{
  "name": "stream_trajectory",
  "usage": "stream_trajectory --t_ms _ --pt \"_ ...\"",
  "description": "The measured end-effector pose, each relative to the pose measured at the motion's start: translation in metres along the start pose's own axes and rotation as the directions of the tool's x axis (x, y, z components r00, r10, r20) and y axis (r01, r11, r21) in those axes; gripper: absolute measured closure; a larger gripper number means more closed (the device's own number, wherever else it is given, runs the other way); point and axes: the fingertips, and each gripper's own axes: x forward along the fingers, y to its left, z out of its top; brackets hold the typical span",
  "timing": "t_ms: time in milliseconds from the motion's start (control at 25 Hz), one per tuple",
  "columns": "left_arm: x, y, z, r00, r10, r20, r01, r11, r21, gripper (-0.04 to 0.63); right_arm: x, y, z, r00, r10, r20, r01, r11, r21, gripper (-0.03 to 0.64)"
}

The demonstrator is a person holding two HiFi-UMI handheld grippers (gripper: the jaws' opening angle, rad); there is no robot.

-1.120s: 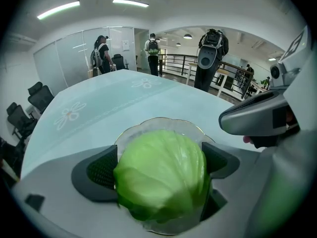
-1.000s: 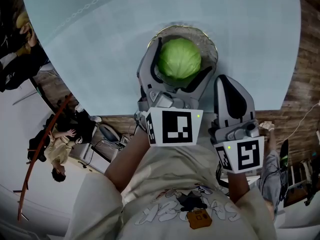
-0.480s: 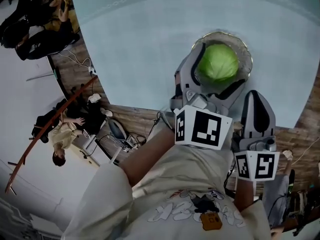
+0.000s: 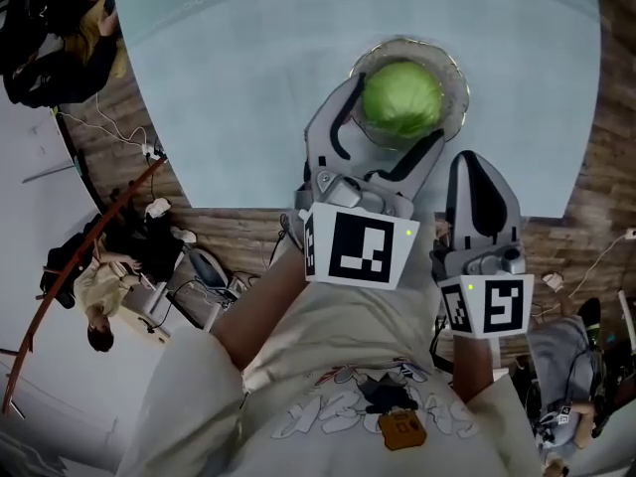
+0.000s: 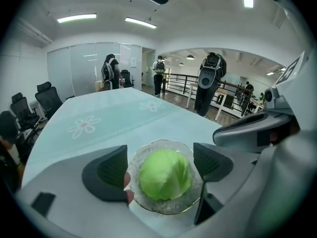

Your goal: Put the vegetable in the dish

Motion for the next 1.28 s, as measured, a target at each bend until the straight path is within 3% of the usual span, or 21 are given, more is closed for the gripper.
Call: stream_trajectory --t_ms 240,560,800,1040,1280 --pt "-0.017 0.008 -0.001 1.0 -0.01 0.002 0.01 1.0 -0.023 0.229 -0.004 0.012 0.012 0.999 -0.026 0.035 0.027 0.999 -0.02 0.594" --pt "-0.044 0.007 -0.01 0.999 -0.042 -0.022 0.043 0.999 0.016 0.417 -0.014 0.029 0.02 0.997 -0.047 0.062 0.049 0.998 -0.035 0.594" --pt "-0.076 0.021 0.001 1.0 -0.012 0.023 0.011 1.0 0.028 0.571 -0.021 0.056 0.03 0.995 -0.05 0.089 0.056 0.997 -0.058 0.594" --pt "-0.094 0.012 -0.008 0.999 -0.024 0.021 0.024 1.0 0.01 0.589 -0.031 0.062 0.035 0.991 -0.07 0.113 0.077 0.995 -0.058 0.594" --pt "-0.119 0.013 0.007 0.996 -0.068 0.063 0.066 0.997 0.028 0.589 -0.044 0.075 0.032 0.99 -0.081 0.112 0.09 0.993 -0.073 0.594"
